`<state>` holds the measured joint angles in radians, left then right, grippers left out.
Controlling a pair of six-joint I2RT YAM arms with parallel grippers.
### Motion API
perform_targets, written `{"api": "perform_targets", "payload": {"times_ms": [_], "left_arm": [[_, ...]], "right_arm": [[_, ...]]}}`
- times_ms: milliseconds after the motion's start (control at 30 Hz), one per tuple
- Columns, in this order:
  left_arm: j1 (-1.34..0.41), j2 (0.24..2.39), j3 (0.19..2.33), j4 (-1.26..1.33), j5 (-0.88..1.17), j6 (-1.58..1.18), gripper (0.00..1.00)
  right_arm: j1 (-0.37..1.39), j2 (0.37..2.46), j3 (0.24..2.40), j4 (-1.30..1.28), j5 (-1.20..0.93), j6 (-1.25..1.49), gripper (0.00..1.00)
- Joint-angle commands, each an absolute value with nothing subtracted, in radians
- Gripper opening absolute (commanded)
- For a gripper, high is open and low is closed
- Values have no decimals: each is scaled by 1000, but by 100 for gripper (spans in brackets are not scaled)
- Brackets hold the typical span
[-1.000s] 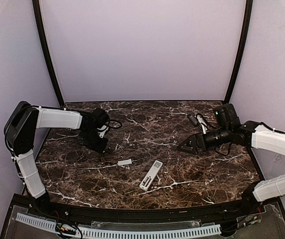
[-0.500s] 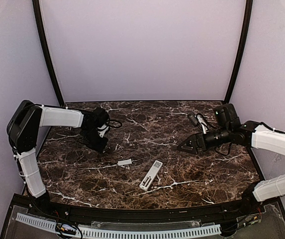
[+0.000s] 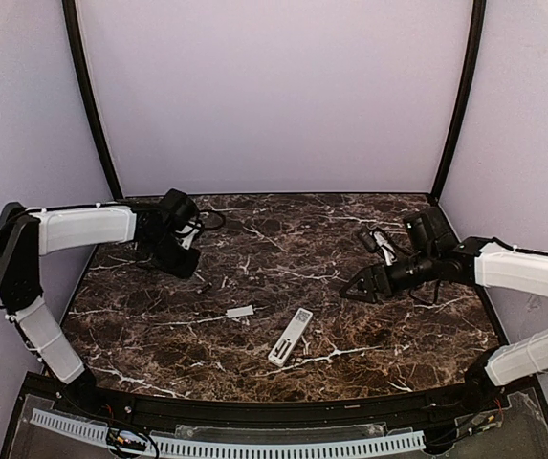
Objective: Load the batteries into the remote control
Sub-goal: Pick up the battery from the center of the board, then adjust the remote control without batteries at the center of the board.
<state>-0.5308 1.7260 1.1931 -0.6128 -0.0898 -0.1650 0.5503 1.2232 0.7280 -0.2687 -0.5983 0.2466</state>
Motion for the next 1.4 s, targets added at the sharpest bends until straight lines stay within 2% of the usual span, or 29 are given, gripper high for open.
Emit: {"api": "perform_targets", "payload": {"times_ms": [0,133,367,533,667,933,1200,1367], "left_arm": [[-593,1495,1086,-515,-48,-210,2],[-701,1392,976,-410,-47,-237,1],[-827,1302,814,-208,-20,-294,2],[-847,1294,778,-173,-9,-308,2],[-866,1299,777,-175,-12,-301,2],[-873,1300,730,-128,-8,-314,2],[-873,1307,723,-124,-13,-307,2],[-873,1299,716,-122,-13,-308,2]], "right_arm": [[545,1255,691,-213,-581,259,93],[546,1322,678,-145,-622,289,85],[549,1496,754,-45,-703,302,81],[563,1672,882,-5,-745,301,79],[590,1785,954,-5,-780,290,72],[613,1922,1025,56,-838,281,72],[629,2044,1123,84,-942,296,68],[636,2044,1106,70,-968,285,65]]}}
